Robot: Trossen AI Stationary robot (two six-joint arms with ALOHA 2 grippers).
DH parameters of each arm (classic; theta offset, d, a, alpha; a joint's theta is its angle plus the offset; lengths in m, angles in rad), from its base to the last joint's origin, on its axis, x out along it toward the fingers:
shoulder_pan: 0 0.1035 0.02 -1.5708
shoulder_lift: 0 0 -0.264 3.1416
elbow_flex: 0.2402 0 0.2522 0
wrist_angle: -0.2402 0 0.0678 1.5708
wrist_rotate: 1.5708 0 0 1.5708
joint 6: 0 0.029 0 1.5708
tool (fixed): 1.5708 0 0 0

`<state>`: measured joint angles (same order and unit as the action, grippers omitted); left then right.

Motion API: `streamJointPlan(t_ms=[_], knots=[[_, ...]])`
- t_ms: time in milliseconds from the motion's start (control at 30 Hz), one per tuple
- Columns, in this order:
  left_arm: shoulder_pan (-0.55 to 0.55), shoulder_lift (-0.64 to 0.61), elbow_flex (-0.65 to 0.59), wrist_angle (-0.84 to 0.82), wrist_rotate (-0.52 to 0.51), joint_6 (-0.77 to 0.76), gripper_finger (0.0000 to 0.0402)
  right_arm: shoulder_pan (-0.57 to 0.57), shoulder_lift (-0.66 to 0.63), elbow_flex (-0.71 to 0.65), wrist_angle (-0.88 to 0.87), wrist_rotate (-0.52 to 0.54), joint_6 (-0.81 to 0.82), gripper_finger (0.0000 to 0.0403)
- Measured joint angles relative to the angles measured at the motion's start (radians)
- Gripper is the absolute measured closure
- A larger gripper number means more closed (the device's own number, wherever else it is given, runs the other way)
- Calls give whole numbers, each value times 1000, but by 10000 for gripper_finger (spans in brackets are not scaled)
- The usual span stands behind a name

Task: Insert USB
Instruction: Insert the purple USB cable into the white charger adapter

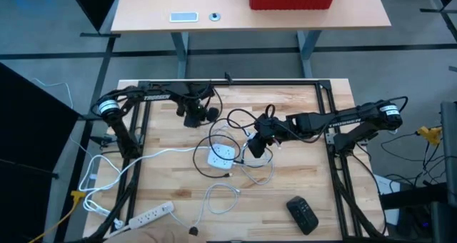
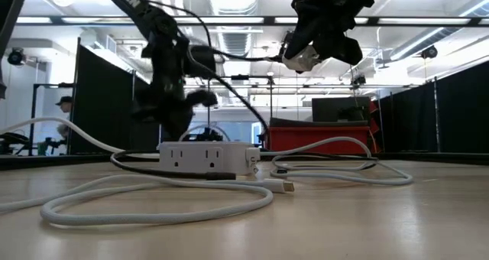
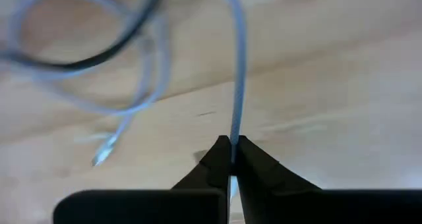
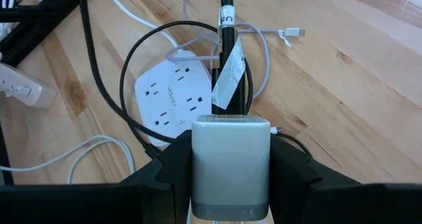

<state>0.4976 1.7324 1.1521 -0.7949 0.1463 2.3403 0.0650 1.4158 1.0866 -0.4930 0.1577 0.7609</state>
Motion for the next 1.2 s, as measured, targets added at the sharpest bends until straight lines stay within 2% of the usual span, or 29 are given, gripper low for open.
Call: streamJointPlan(t_ms=[100,333,500,567,700,933,1067,1200], knots=[[0,-7,43,-9,63,-198,401,0,0,0,-1,0,-10,279],[0,-6,182,0,239,-795,401,0,0,0,9,0,-45,279],[0,-6,301,3,332,-1085,401,0,0,0,31,20,-119,279],[0,-6,343,4,359,-1175,402,-1,0,0,31,70,-150,279],[0,-6,399,3,385,-1326,402,-24,0,0,42,178,-218,279],[9,-15,447,17,396,-1542,402,-46,0,0,150,200,-401,279],[18,-26,458,50,391,-1536,402,-51,-1,0,168,257,-481,279],[16,-61,458,59,386,-1410,401,-77,-33,-3,162,268,-510,279]])
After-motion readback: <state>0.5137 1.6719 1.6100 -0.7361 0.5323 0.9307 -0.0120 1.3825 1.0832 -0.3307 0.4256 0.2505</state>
